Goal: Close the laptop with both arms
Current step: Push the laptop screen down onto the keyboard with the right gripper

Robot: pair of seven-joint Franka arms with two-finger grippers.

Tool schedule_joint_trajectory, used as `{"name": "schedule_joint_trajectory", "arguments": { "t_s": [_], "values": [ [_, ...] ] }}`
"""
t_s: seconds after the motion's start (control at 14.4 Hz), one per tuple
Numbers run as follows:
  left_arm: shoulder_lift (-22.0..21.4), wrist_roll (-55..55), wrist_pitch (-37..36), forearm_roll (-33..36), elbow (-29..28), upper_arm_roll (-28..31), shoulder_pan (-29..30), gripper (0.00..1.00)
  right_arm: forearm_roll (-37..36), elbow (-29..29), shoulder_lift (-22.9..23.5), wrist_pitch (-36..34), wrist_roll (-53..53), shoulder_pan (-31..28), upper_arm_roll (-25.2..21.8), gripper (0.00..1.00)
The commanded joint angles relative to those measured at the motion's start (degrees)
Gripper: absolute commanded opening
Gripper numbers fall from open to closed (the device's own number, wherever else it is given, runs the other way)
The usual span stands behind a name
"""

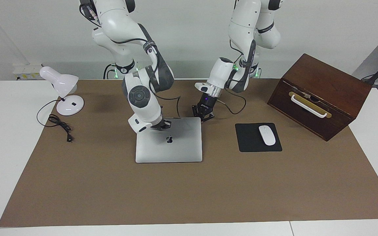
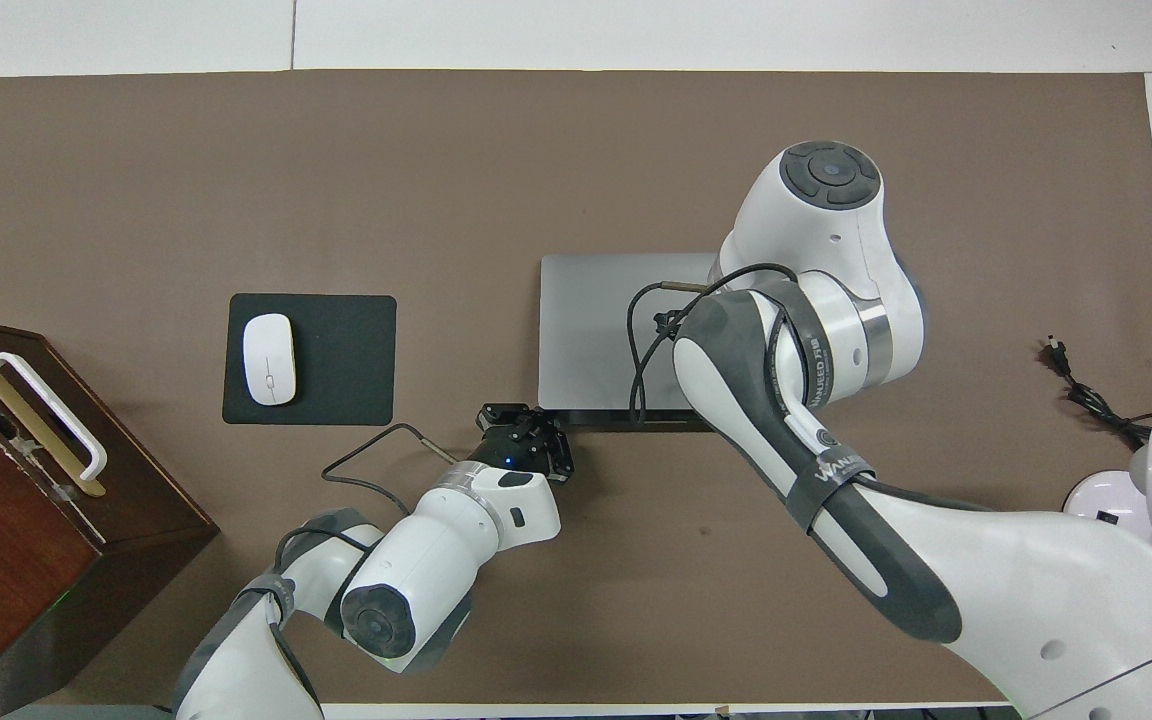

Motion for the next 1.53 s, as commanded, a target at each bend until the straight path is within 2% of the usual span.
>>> {"name": "schedule_joint_trajectory", "arguments": {
  "t_s": [0.0, 0.91, 1.32, 1.46],
  "values": [
    [1.07, 1.56, -1.01, -0.72, -3.48, 0.89, -0.42, 0.00, 1.30, -3.55, -1.50, 3.21, -1.90, -0.18, 0.19, 0.00],
    [1.07, 1.56, -1.01, -0.81, -3.48, 0.98, -0.34, 0.00, 1.30, -5.31, -1.06, 6.47, -2.08, 0.25, 0.19, 0.00],
    [1.15, 1.74, -1.01, -0.72, -3.48, 0.98, -0.25, 0.00, 1.30, -3.65, -3.07, 6.56, -2.16, -0.36, 0.10, 0.00],
    [1.15, 1.65, -1.01, -0.81, -3.31, 0.89, -0.25, 0.00, 0.95, -0.67, -3.70, 7.60, -3.04, -1.50, -0.16, 0.00]
  ]
}}
